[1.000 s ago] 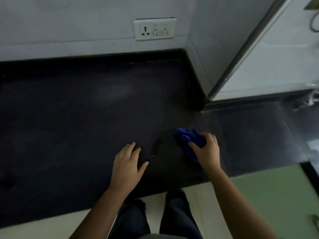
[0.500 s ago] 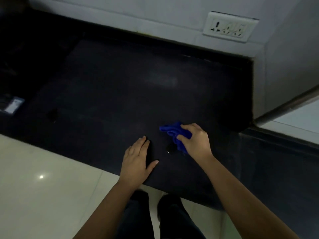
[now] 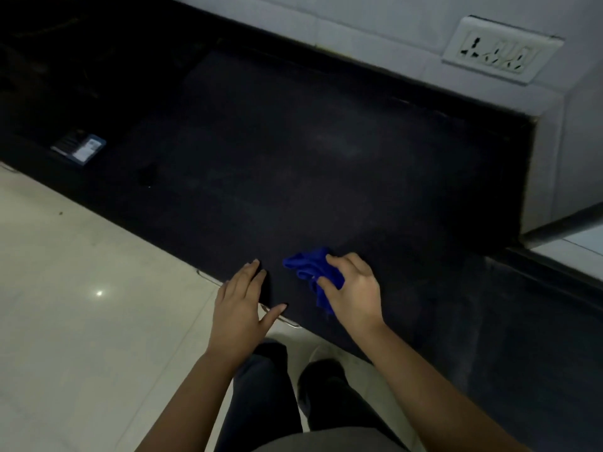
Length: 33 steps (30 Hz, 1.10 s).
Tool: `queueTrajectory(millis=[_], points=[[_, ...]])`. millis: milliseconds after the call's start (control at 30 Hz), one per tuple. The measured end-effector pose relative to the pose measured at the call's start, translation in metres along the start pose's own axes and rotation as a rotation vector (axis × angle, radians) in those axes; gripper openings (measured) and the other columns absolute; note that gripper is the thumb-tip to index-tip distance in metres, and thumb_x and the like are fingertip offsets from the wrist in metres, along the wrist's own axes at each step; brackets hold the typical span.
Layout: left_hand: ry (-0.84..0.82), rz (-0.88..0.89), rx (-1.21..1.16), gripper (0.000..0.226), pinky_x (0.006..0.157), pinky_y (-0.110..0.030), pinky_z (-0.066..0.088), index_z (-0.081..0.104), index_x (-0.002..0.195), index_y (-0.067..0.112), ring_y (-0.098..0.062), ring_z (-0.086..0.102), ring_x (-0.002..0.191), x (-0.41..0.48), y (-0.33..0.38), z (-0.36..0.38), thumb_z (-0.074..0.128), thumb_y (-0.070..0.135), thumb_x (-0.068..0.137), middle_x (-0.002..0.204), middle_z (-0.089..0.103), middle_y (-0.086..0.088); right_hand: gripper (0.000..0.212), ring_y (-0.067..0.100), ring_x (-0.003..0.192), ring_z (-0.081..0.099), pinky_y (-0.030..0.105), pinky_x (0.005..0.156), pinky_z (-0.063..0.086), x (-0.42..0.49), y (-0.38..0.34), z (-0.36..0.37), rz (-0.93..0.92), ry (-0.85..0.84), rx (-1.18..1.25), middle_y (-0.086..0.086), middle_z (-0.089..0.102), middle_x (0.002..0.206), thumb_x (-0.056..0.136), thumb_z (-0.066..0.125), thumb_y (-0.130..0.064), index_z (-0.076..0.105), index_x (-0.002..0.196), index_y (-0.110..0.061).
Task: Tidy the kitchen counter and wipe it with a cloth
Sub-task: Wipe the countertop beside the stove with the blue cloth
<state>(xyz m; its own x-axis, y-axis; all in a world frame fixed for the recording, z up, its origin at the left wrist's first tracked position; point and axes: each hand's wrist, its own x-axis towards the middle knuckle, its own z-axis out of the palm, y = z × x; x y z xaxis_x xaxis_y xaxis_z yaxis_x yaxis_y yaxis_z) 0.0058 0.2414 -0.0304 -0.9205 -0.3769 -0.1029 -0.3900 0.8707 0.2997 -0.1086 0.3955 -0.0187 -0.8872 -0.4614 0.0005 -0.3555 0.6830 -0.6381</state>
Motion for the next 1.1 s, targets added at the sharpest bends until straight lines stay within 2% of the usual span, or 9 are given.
queueTrajectory(millis=[67, 200, 367, 567, 667, 767, 933, 1000, 1100], points=[[0.002, 0.003, -0.015, 0.081, 0.098, -0.032, 0.036, 0.056, 0.120, 0.008, -0.018, 0.040, 0.120, 0.000, -0.001, 0.002, 0.019, 0.070, 0.083, 0.132, 0.055, -0.011, 0.042, 0.031, 0.081, 0.063, 0.038, 0.070, 0.056, -0.006, -0.004, 0.009, -0.057, 0.037, -0.074, 0.014, 0.066, 0.093, 0.065, 0.079, -0.014, 0.067, 0.104, -0.004], [0.012, -0.004, -0.039, 0.080, 0.098, -0.038, 0.042, 0.055, 0.122, 0.007, -0.019, 0.042, 0.121, -0.002, -0.004, 0.006, 0.023, 0.070, 0.083, 0.133, 0.053, -0.010, 0.046, 0.029, 0.074, 0.063, 0.037, 0.059, 0.057, -0.008, -0.004, 0.014, -0.106, 0.076, -0.165, 0.014, 0.065, 0.088, 0.059, 0.082, -0.014, 0.066, 0.101, -0.005], [0.013, 0.010, 0.036, 0.074, 0.094, -0.040, 0.045, 0.059, 0.118, 0.008, -0.026, 0.053, 0.117, 0.001, 0.000, 0.004, 0.039, 0.066, 0.075, 0.130, 0.057, -0.011, 0.042, 0.031, 0.078, 0.064, 0.042, 0.063, 0.054, -0.004, 0.011, 0.005, -0.066, 0.091, -0.184, 0.013, 0.065, 0.089, 0.065, 0.077, -0.019, 0.065, 0.104, -0.007], [-0.023, 0.078, 0.066, 0.077, 0.095, -0.048, 0.044, 0.058, 0.119, 0.009, -0.028, 0.049, 0.122, 0.012, 0.011, 0.005, 0.040, 0.067, 0.072, 0.132, 0.055, -0.012, 0.039, 0.039, 0.085, 0.061, 0.048, 0.069, 0.054, 0.007, 0.063, -0.042, 0.097, 0.228, -0.172, 0.019, 0.065, 0.093, 0.072, 0.073, -0.017, 0.064, 0.107, -0.001], [-0.071, 0.084, 0.051, 0.086, 0.098, -0.047, 0.041, 0.053, 0.124, 0.009, -0.030, 0.047, 0.124, 0.017, 0.014, 0.007, 0.038, 0.073, 0.068, 0.137, 0.050, -0.012, 0.041, 0.037, 0.100, 0.057, 0.051, 0.080, 0.050, 0.016, 0.078, -0.059, 0.227, 0.266, -0.167, 0.018, 0.062, 0.105, 0.079, 0.069, -0.019, 0.060, 0.115, -0.002], [-0.064, 0.086, 0.038, 0.089, 0.102, -0.045, 0.036, 0.049, 0.129, 0.011, -0.028, 0.042, 0.129, 0.017, 0.012, 0.007, 0.040, 0.072, 0.066, 0.142, 0.044, -0.009, 0.042, 0.038, 0.104, 0.055, 0.050, 0.079, 0.049, 0.022, 0.070, -0.053, 0.299, 0.305, -0.189, 0.019, 0.060, 0.111, 0.081, 0.066, -0.020, 0.058, 0.118, -0.002], [-0.054, 0.087, 0.005, 0.096, 0.102, -0.043, 0.035, 0.048, 0.130, 0.011, -0.028, 0.042, 0.129, 0.017, 0.010, 0.007, 0.034, 0.080, 0.065, 0.143, 0.043, -0.009, 0.043, 0.034, 0.078, 0.063, 0.039, 0.057, 0.052, -0.011, 0.031, -0.012, 0.089, 0.216, -0.355, 0.012, 0.067, 0.096, 0.069, 0.057, -0.030, 0.064, 0.107, -0.010], [-0.061, 0.089, 0.003, 0.099, 0.101, -0.044, 0.037, 0.049, 0.129, 0.010, -0.029, 0.044, 0.128, 0.017, 0.010, 0.007, 0.026, 0.084, 0.066, 0.141, 0.045, -0.009, 0.045, 0.029, 0.077, 0.065, 0.037, 0.056, 0.053, -0.023, 0.026, -0.008, -0.002, 0.196, -0.382, 0.007, 0.069, 0.097, 0.066, 0.060, -0.030, 0.065, 0.107, -0.012], [-0.079, 0.096, 0.046, 0.092, 0.097, -0.047, 0.042, 0.051, 0.126, 0.009, -0.031, 0.048, 0.124, 0.017, 0.012, 0.007, 0.033, 0.078, 0.068, 0.138, 0.048, -0.012, 0.043, 0.031, 0.077, 0.065, 0.036, 0.057, 0.054, -0.018, 0.046, -0.026, -0.047, 0.164, -0.373, 0.008, 0.070, 0.098, 0.071, 0.054, -0.031, 0.065, 0.107, -0.011]])
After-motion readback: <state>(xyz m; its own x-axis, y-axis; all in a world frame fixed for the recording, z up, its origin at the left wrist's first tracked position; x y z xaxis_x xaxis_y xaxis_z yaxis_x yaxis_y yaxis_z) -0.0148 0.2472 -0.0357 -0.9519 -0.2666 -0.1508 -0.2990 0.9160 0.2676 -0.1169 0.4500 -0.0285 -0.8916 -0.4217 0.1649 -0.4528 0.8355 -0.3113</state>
